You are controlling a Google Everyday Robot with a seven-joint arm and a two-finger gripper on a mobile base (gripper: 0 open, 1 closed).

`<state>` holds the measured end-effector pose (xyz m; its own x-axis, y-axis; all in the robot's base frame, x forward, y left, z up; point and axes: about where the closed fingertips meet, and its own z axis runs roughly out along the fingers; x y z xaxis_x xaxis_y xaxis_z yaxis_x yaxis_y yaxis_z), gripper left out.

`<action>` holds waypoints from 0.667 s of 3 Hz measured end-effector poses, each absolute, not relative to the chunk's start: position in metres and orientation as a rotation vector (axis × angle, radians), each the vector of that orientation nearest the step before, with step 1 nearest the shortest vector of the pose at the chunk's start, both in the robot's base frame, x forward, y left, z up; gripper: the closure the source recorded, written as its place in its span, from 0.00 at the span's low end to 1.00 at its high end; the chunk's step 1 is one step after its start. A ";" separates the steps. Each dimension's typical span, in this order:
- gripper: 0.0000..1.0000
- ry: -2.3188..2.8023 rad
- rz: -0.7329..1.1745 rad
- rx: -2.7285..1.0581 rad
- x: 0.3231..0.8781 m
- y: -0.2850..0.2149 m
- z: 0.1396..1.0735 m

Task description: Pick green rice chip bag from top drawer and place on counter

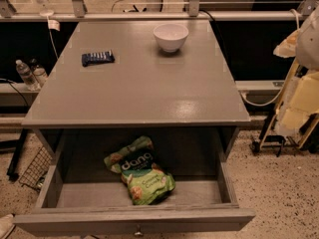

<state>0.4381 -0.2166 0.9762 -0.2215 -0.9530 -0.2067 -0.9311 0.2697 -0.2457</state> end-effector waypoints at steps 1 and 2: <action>0.00 2.235 -0.089 -1.706 0.437 -0.215 0.976; 0.00 2.307 -0.012 -1.647 0.424 -0.203 0.953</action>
Offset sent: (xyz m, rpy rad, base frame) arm -0.0523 0.0504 -0.0953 0.1650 0.2360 -0.2271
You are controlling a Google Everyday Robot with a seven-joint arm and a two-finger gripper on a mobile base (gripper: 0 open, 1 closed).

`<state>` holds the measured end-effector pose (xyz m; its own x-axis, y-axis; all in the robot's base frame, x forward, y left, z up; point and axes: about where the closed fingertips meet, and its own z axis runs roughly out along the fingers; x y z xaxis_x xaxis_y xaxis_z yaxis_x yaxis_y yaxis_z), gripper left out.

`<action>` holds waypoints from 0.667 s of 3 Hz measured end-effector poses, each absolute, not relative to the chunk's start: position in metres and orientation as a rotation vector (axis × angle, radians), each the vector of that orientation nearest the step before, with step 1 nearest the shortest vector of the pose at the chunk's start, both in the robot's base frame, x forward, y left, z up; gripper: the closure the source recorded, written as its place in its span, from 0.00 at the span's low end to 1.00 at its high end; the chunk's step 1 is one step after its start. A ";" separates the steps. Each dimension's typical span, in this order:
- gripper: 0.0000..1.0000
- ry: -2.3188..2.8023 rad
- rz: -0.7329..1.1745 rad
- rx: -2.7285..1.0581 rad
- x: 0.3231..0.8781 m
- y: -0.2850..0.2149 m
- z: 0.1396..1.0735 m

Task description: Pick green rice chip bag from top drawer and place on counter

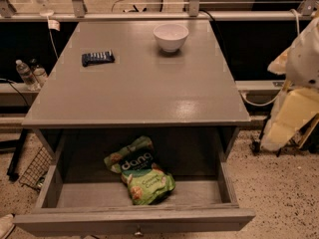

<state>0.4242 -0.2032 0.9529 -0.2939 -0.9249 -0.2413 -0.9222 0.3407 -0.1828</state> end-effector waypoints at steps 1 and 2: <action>0.00 2.364 0.018 -1.621 0.418 -0.202 0.937; 0.00 2.355 0.012 -1.624 0.418 -0.202 0.939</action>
Offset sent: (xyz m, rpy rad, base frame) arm -0.0071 0.0009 -0.0171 0.0030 0.0439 -0.0352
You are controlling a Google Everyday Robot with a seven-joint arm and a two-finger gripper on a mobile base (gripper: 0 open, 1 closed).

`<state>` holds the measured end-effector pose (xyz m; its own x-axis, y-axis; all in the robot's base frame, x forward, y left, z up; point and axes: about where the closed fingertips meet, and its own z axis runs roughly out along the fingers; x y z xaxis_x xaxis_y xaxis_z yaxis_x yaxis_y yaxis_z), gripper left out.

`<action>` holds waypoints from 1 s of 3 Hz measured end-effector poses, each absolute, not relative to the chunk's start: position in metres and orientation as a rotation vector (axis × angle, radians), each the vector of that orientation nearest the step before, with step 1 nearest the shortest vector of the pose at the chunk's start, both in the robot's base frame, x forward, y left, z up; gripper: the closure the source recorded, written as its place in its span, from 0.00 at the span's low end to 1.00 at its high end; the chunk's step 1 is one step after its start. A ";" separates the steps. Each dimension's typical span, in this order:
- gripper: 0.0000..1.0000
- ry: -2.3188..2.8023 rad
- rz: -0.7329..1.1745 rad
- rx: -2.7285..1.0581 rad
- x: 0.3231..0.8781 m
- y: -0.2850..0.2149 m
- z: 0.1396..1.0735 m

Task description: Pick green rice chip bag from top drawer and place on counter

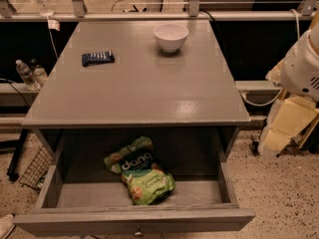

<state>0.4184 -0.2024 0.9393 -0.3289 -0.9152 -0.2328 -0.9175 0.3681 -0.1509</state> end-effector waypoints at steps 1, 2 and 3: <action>0.00 2.417 0.094 -1.529 0.420 -0.199 0.925; 0.00 2.504 0.244 -1.404 0.417 -0.172 0.892; 0.00 2.585 0.351 -1.239 0.407 -0.143 0.863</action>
Offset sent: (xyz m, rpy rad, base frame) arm -0.0070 0.0712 -0.1047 0.2589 0.2768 -0.3010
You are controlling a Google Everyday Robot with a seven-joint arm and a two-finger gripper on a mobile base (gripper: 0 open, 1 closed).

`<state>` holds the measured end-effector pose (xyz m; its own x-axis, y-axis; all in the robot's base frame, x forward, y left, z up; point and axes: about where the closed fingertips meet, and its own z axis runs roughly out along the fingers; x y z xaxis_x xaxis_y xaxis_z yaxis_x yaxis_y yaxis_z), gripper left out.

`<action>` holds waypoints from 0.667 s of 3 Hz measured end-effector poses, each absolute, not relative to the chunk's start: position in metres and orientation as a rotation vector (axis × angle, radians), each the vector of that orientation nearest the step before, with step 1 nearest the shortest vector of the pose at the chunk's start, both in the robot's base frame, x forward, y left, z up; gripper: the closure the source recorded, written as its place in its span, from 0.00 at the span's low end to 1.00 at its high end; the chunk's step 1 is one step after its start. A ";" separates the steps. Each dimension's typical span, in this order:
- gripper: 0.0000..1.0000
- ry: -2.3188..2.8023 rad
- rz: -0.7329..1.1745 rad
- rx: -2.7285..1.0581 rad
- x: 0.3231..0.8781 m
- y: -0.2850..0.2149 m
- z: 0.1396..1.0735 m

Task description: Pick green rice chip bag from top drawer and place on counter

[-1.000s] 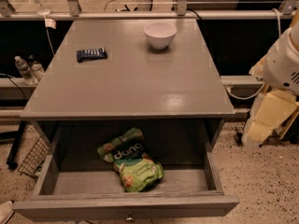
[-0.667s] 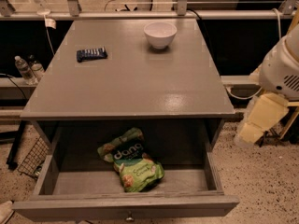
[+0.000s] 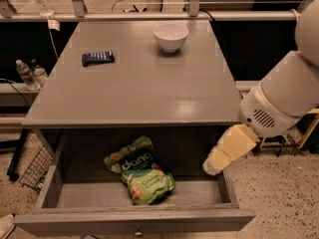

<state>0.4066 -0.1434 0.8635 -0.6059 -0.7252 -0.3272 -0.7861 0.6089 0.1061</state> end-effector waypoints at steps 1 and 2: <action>0.00 2.631 0.482 -1.079 0.398 -0.107 0.833; 0.00 2.629 0.486 -1.080 0.398 -0.105 0.832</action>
Offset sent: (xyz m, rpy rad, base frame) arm -0.0078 0.0313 -0.0266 0.0786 0.0491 -0.0847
